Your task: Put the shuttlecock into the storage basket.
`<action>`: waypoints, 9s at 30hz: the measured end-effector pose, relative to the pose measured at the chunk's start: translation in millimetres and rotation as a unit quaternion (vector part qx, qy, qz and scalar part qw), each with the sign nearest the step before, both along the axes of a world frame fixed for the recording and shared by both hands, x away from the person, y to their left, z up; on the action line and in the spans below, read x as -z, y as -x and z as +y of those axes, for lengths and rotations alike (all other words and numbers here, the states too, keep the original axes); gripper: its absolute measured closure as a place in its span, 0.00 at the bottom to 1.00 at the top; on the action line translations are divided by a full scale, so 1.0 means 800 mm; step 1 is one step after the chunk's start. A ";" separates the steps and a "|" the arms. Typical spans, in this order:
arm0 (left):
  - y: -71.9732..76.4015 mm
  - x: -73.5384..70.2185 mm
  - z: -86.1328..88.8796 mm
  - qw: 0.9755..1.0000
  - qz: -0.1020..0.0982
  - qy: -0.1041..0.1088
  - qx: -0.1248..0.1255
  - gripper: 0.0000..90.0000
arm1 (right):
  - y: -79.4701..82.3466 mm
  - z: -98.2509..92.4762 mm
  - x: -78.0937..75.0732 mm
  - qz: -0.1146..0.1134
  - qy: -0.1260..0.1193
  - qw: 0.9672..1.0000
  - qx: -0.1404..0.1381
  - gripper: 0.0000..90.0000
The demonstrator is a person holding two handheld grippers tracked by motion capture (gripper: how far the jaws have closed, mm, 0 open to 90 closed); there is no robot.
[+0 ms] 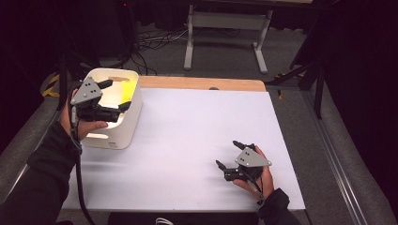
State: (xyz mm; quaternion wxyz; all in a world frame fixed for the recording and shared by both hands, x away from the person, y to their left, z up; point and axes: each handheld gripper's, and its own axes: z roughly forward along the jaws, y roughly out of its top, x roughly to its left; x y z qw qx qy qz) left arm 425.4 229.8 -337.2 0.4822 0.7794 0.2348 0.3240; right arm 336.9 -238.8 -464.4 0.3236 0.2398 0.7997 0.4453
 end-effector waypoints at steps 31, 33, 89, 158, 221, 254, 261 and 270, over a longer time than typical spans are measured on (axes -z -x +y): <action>0.027 0.009 -0.008 0.999 -0.030 0.007 0.026 0.09 | 0.001 0.002 -0.001 -0.002 -0.002 1.000 -0.002 0.14; 0.028 0.009 -0.008 0.999 -0.035 0.013 0.027 0.09 | 0.001 0.002 -0.001 -0.001 -0.002 1.000 -0.002 0.14; 0.073 0.037 -0.054 0.993 -0.062 0.023 0.096 0.10 | 0.004 0.003 -0.003 -0.006 -0.002 1.000 -0.003 0.14; 0.102 0.136 -0.099 0.992 -0.022 -0.047 0.119 0.09 | 0.016 0.014 -0.009 -0.022 0.009 1.000 -0.013 0.14; 0.123 0.190 -0.018 0.998 0.046 -0.022 0.024 0.06 | 0.016 0.009 -0.002 0.010 0.003 1.000 -0.027 0.11; 0.129 0.186 -0.012 0.998 0.041 -0.002 0.039 0.07 | 0.012 0.016 0.004 0.011 0.017 1.000 -0.023 0.11; 0.128 0.187 -0.016 0.998 0.045 -0.005 0.041 0.07 | 0.012 0.013 0.003 0.010 0.013 1.000 -0.019 0.11; 0.123 0.188 -0.017 0.998 0.052 -0.002 0.037 0.07 | 0.009 0.009 0.004 0.013 0.007 1.000 -0.015 0.12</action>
